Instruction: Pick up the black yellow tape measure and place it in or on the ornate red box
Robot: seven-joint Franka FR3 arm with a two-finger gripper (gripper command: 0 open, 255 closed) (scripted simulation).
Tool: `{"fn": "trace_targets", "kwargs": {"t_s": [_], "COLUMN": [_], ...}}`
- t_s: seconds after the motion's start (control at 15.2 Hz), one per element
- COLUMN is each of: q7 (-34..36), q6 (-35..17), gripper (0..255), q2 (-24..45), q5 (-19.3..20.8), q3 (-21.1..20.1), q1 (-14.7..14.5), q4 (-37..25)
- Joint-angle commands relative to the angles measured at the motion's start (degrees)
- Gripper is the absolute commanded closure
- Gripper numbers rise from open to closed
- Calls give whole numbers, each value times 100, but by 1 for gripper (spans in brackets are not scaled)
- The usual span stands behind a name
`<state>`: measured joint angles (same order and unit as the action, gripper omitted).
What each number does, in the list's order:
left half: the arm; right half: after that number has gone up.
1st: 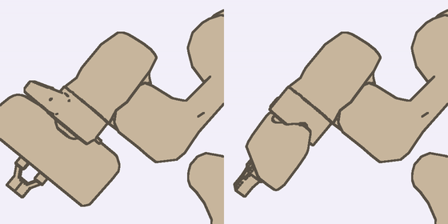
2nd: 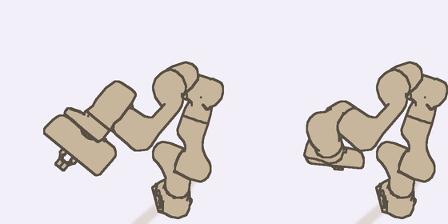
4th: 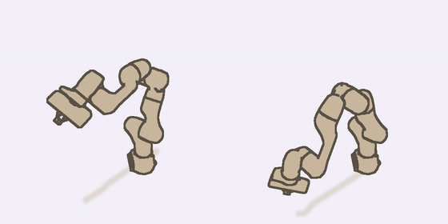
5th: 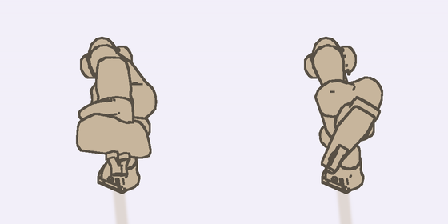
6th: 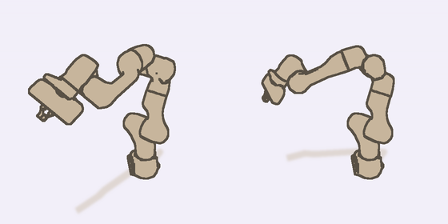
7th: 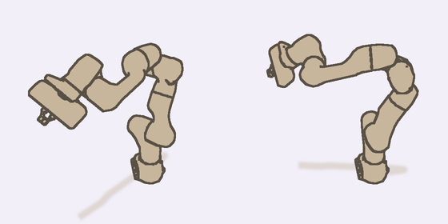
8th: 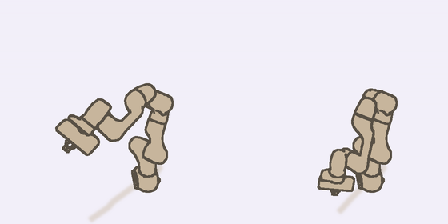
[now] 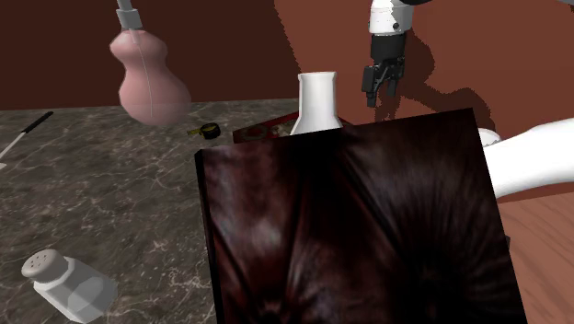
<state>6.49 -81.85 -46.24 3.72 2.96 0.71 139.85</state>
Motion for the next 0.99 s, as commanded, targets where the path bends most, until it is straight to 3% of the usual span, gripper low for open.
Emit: {"fn": "trace_targets", "kwargs": {"t_s": [0.0, 0.46, 0.92], "q7": [0, 831, 1627], "q6": [0, -485, -852], "gripper": [0, 0, 0], "q2": [0, 1037, 2252], "q5": [0, -567, -841], "q3": [0, -709, -1338], "q1": [0, -283, -468], "q4": [0, -588, -1501]}}
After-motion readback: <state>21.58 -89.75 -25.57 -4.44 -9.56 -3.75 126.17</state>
